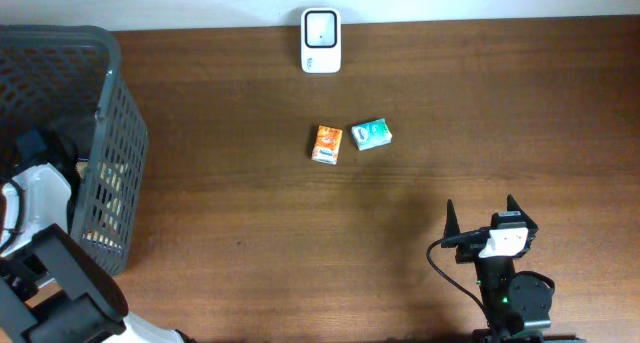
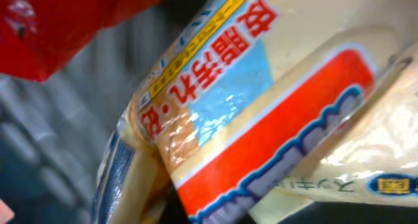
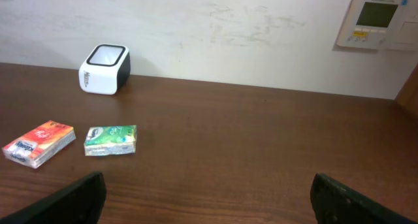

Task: Scan the item barcode
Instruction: 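Pull a yellow wet-wipe bag from the basket and drop it on the packs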

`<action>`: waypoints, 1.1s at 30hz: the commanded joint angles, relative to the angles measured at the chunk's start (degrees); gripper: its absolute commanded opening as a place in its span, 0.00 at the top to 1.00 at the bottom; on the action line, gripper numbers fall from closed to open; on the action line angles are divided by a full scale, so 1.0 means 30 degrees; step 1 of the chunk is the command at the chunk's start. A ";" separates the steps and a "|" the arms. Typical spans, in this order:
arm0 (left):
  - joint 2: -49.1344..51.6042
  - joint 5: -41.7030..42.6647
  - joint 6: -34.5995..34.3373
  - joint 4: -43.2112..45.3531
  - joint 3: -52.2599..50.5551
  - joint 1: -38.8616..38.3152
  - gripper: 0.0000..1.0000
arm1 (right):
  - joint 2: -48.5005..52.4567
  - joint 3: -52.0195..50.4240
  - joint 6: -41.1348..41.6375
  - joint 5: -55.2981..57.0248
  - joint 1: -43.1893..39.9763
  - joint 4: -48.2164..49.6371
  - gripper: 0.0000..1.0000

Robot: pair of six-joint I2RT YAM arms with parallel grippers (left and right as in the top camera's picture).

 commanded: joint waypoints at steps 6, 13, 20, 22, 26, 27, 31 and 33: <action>-0.6331 0.4393 -0.0080 -0.4969 1.2604 0.0146 1.00 | -0.0124 -0.0168 0.0102 0.0029 -0.0102 -0.0066 0.01; -1.1285 1.3704 0.0022 -0.4175 1.2590 -0.1661 1.00 | -0.0124 -0.0168 0.0102 0.0029 -0.0102 -0.0066 0.02; -0.6047 0.8772 0.3249 -0.5253 1.2590 -1.2590 1.00 | -0.0124 -0.0168 0.0102 0.0029 -0.0102 -0.0066 0.02; -0.3271 0.6375 0.3242 -0.5297 1.2590 -1.4287 1.00 | -0.0124 -0.0168 0.0102 0.0029 -0.0102 -0.0066 0.02; 0.1450 0.3264 0.1282 -0.5311 1.2590 -1.5679 1.00 | -0.0124 -0.0168 0.0102 0.0029 -0.0102 -0.0066 0.02; 0.2900 0.2980 0.1275 -0.5311 1.2590 -1.5970 1.00 | -0.0124 -0.0168 0.0102 0.0029 -0.0102 -0.0066 0.02; 0.6288 0.1851 -0.0583 -0.5348 1.2590 -1.6189 1.00 | -0.0124 -0.0168 0.0102 0.0029 -0.0102 -0.0066 0.01; 0.7548 0.2004 -0.2244 -0.5457 1.2590 -1.6320 1.00 | -0.0124 -0.0168 0.0102 0.0029 -0.0102 -0.0066 0.01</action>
